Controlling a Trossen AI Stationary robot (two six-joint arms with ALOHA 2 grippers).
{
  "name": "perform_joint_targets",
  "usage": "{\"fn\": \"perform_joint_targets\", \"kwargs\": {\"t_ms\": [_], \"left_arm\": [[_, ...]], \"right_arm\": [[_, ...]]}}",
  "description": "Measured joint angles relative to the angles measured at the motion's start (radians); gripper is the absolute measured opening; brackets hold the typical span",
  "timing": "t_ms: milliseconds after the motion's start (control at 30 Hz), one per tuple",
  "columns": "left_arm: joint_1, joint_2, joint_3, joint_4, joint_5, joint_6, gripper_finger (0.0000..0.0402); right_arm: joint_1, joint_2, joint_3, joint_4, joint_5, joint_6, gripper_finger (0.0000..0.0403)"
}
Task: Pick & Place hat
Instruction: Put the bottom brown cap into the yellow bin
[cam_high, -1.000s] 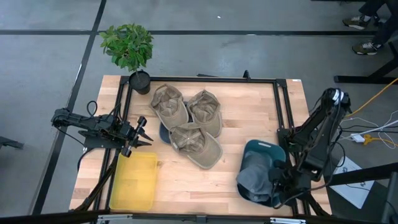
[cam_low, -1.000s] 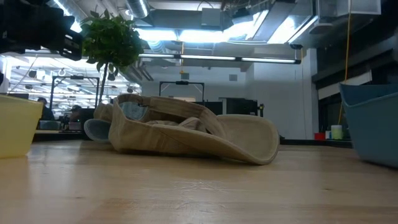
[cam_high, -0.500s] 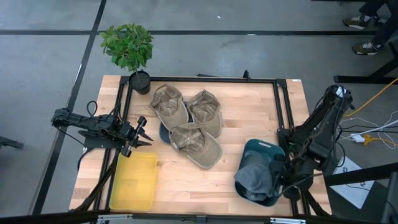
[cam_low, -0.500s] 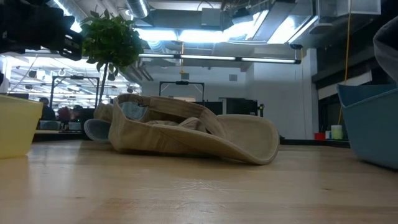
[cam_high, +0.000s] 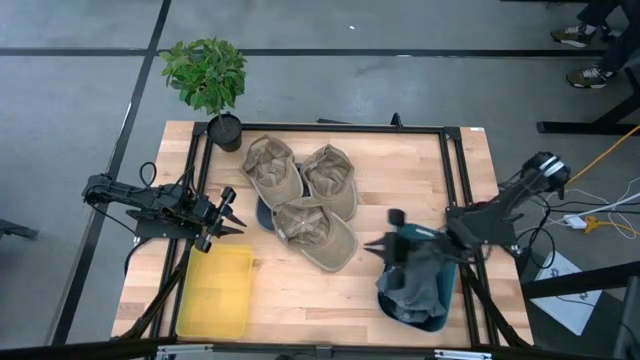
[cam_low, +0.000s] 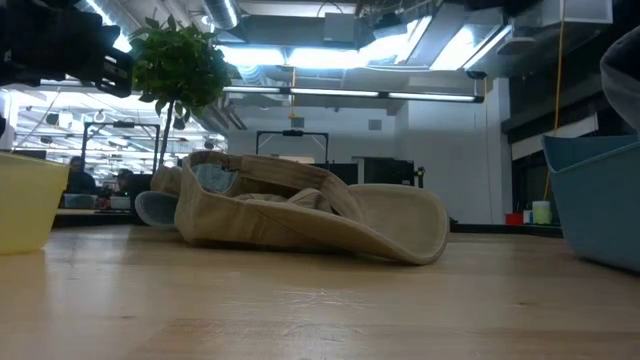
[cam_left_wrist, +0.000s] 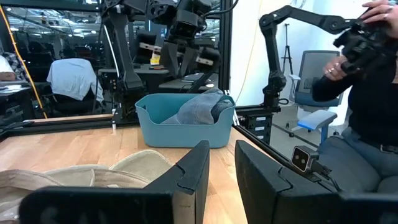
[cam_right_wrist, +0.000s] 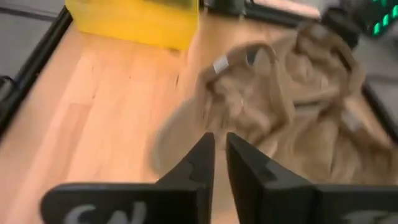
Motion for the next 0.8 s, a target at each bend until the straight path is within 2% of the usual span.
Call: {"fn": "perform_joint_targets", "kwargs": {"t_ms": [167,267,467,800], "left_arm": [[0.0,0.0,0.0,0.0,0.0,0.0,0.0072],[0.0,0.0,0.0,0.0,0.0,0.0,0.0072],[0.0,0.0,0.0,0.0,0.0,0.0,0.0072],[0.0,0.0,0.0,0.0,0.0,0.0,0.0072]], "right_arm": [[-0.129,0.103,0.0,0.208,-0.146,-0.275,0.0093],[-0.198,0.129,0.0,0.267,-0.213,-0.338,0.0128],[-0.303,0.138,0.0,0.301,-0.23,-0.408,0.0169],[-0.405,0.138,0.0,0.315,-0.233,-0.439,0.0175]]}}
